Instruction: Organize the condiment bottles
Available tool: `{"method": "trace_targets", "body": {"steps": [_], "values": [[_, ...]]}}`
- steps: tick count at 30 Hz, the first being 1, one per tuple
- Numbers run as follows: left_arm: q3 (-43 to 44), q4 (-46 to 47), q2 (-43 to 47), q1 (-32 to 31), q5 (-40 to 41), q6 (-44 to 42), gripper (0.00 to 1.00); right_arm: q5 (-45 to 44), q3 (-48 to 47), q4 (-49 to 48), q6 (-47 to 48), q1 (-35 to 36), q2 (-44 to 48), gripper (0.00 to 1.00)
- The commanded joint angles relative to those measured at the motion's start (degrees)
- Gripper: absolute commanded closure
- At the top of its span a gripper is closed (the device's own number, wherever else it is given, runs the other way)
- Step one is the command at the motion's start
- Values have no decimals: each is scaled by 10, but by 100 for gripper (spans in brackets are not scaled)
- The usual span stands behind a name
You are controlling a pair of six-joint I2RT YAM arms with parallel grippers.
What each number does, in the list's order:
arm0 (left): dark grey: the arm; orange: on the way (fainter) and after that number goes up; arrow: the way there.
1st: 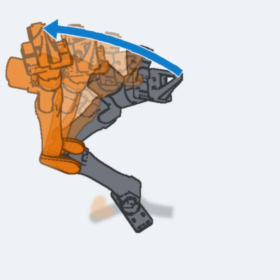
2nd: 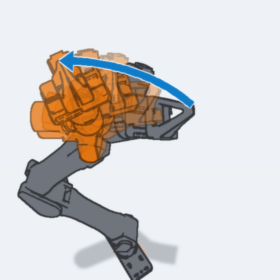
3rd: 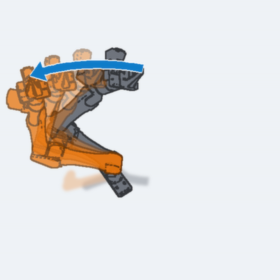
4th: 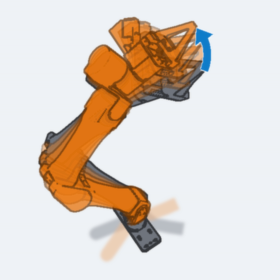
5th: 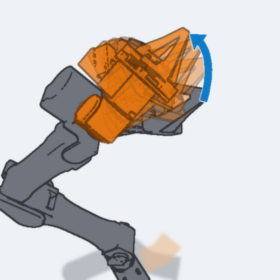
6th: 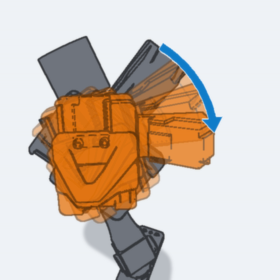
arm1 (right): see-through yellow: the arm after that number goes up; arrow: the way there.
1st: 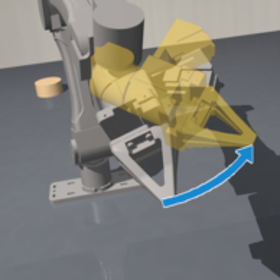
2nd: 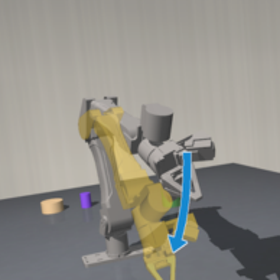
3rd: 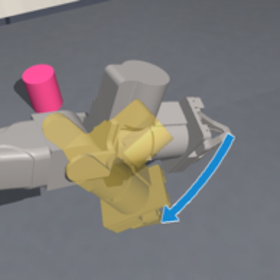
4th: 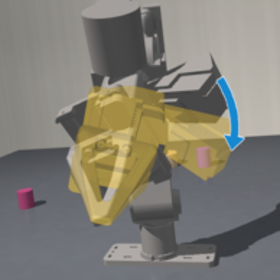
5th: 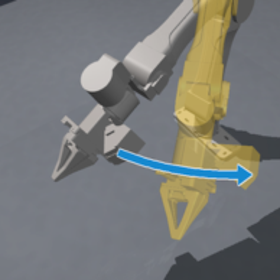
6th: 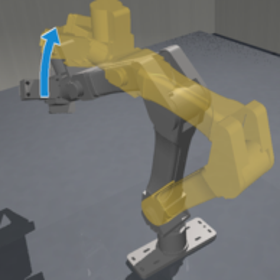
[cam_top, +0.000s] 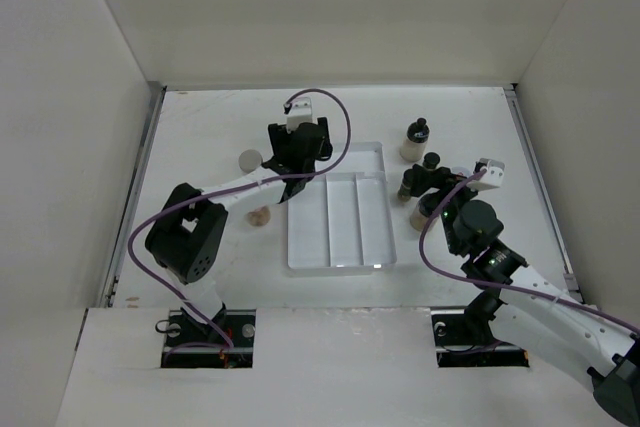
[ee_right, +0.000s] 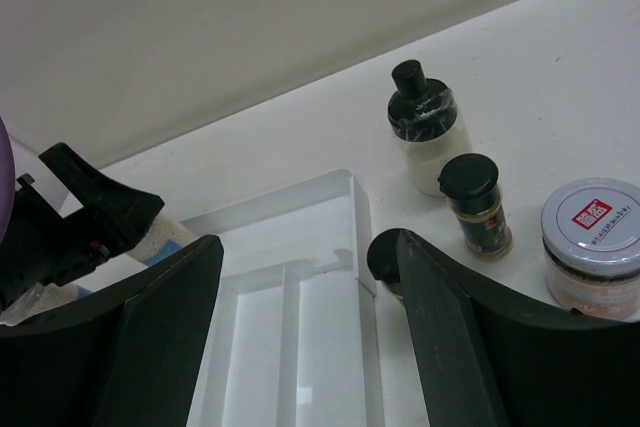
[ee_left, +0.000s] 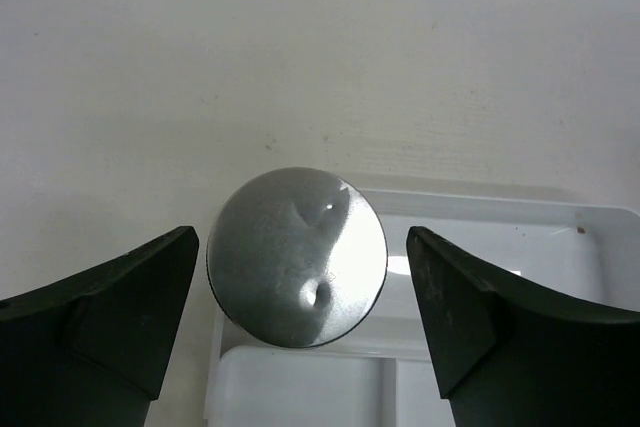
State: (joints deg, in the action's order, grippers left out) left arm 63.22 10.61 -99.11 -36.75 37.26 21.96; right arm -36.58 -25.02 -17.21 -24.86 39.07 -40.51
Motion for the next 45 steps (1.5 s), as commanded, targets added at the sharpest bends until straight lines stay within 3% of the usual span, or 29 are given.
{"method": "trace_targets", "body": {"steps": [1,8,17,29,33,40,45], "values": [[-6,35,37,0,16,-2,13,5,-21,-20,-1,0,2,23],[-23,22,139,-1,15,-4,8,5,-21,-20,-1,1,-2,23],[-120,-110,313,66,14,38,10,5,-21,-21,-2,2,0,22],[-173,-108,252,117,-16,50,13,5,-24,-23,-1,3,-12,9],[-175,-89,233,132,-24,51,22,5,-25,-25,-1,3,-17,9],[-171,-68,262,139,-17,48,59,5,-25,-29,0,3,-20,9],[-135,-39,356,122,7,26,62,5,-26,-29,0,3,-25,9]]}}
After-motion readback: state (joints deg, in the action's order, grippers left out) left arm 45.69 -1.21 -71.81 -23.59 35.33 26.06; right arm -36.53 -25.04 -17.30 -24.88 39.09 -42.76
